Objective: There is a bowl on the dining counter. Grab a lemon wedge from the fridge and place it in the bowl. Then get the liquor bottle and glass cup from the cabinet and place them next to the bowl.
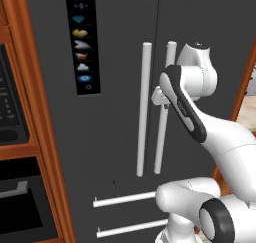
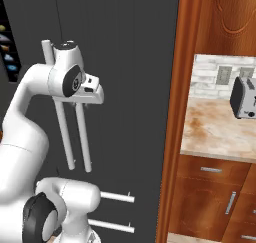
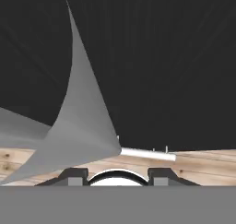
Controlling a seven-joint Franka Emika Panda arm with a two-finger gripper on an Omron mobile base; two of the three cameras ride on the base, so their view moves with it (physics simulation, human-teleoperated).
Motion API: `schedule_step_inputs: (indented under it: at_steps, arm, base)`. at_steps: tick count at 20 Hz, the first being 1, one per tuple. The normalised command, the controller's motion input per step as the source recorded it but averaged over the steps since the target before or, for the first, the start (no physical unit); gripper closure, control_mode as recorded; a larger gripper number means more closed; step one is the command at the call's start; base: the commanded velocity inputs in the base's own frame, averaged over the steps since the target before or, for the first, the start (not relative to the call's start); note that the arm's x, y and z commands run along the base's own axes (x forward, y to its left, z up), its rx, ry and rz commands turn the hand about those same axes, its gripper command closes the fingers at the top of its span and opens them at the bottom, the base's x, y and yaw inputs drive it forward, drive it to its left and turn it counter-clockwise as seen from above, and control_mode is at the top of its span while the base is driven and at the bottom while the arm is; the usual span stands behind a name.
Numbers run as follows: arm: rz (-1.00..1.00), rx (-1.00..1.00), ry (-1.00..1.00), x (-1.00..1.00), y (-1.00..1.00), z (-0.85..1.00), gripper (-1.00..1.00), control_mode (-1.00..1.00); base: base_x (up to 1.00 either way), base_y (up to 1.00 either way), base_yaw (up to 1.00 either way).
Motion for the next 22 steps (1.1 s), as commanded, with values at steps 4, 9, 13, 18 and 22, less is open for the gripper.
schedule_step_inputs:
  at_steps: [4, 9, 13, 18, 22]
  arm:
    - [0.01, 0.00, -0.08, -0.48, 0.00, -0.04, -1.00, -1.00]
    - [0.01, 0.00, -0.33, -0.60, 0.07, -0.14, -1.00, -1.00]
    - [0.00, -0.06, -0.06, -0.24, 0.06, -0.15, -1.00, -1.00]
    - [0.00, 0.00, 0.00, 0.00, 0.00, 0.00, -1.00, 1.00]
    - [0.00, 0.00, 0.00, 0.00, 0.00, 0.00, -1.00, 1.00]
  base:
    - [0.00, 0.00, 0.00]
    - [0.00, 0.00, 0.00]
    - [0.00, 0.00, 0.00]
    - [-0.53, 0.36, 0.03]
    - [-0.54, 0.46, 0.02]
